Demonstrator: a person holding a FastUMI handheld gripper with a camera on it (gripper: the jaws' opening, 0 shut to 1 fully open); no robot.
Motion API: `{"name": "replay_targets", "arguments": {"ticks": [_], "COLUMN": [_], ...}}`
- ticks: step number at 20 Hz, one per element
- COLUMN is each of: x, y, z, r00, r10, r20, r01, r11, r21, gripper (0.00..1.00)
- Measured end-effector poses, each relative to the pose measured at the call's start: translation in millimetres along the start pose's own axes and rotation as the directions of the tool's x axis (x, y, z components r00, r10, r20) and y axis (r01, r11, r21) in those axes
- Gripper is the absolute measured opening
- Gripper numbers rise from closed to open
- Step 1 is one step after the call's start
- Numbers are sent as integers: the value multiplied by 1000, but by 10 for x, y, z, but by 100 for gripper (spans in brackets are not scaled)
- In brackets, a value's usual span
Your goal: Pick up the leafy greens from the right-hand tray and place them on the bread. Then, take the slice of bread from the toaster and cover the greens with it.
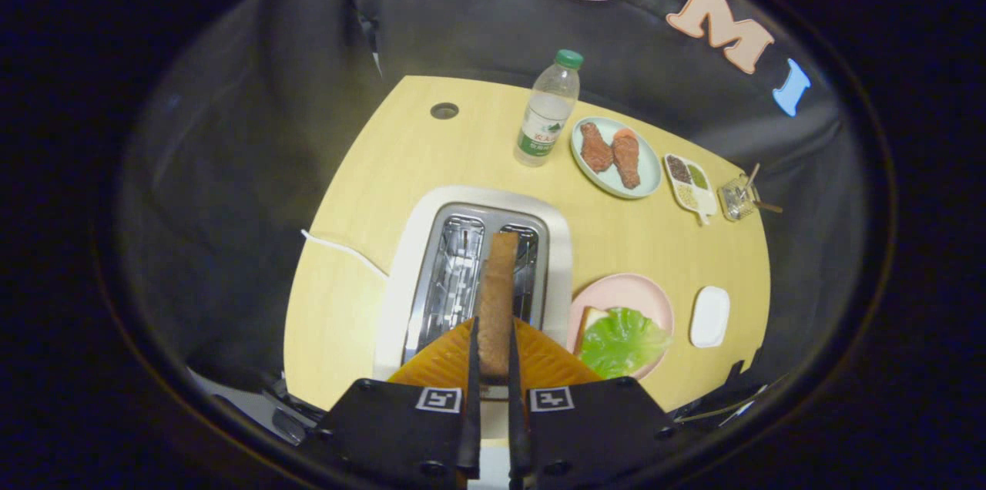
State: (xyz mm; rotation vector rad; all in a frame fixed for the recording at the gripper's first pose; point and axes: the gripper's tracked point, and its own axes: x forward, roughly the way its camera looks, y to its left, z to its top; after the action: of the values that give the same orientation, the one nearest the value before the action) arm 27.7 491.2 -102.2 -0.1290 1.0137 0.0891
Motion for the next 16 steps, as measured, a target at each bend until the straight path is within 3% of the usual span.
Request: {"name": "replay_targets", "arguments": {"ticks": [7, 16], "x": [-110, -472], "y": [-90, -274], "z": [28, 206], "r00": [999, 988], "r10": [32, 152], "r20": [-11, 29], "r01": [-33, -153], "r11": [999, 987], "r21": [-30, 38], "gripper": [11, 11]}}
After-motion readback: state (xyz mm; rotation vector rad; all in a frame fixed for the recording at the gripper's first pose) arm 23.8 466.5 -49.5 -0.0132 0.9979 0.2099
